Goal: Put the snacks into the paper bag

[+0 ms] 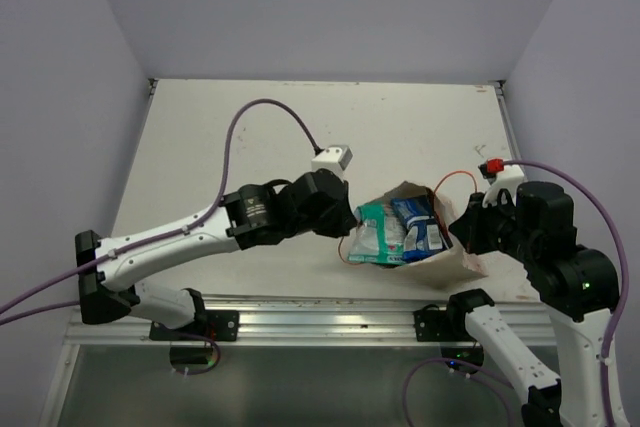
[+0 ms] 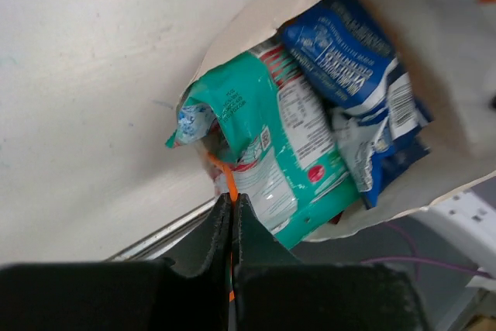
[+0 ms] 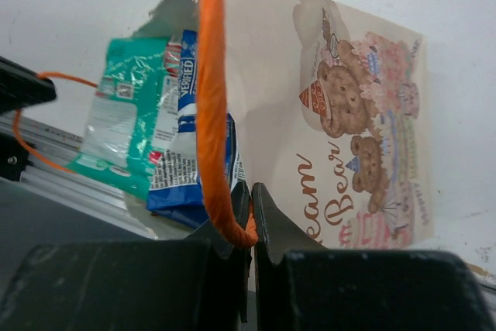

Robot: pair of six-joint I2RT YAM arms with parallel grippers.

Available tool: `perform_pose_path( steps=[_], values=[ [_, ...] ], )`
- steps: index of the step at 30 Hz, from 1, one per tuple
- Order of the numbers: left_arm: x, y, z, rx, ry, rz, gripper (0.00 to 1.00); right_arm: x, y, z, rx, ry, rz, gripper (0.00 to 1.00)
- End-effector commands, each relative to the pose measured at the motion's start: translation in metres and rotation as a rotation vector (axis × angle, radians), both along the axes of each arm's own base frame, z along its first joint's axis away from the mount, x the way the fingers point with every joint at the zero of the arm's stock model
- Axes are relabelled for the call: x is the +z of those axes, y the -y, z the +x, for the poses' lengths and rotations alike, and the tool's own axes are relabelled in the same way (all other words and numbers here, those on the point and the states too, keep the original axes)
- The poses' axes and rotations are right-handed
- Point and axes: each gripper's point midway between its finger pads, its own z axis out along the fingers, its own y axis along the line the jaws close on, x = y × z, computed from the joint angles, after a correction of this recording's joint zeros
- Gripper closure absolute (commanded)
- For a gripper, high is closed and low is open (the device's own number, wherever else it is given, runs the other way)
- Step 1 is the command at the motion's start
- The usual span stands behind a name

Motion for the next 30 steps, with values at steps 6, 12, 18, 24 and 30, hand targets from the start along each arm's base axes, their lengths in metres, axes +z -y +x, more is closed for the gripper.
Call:
perform_pose_path(
  steps=[6, 12, 18, 24, 30],
  values=[
    [0.115, -0.036, 0.049, 0.219, 0.172, -0.221, 1.0, 0.015, -0.02, 0.024, 0.083, 0.053, 0.049, 1.0],
    [0.152, -0.054, 0.069, 0.282, 0.283, -0.283, 1.0, 0.007, -0.035, 0.045, 0.099, 0.027, 0.103, 1.0],
    [0.169, -0.054, 0.093, 0.281, 0.344, -0.276, 1.0, 0.006, -0.053, 0.064, 0.136, 0.025, 0.17, 1.0],
    [0.177, -0.057, 0.117, 0.276, 0.392, -0.238, 1.0, 0.002, -0.073, 0.079, 0.175, 0.027, 0.164, 1.0],
    [0.147, -0.077, 0.139, 0.321, 0.376, -0.16, 1.0, -0.019, -0.103, 0.088, 0.22, 0.004, 0.131, 1.0]
  ],
)
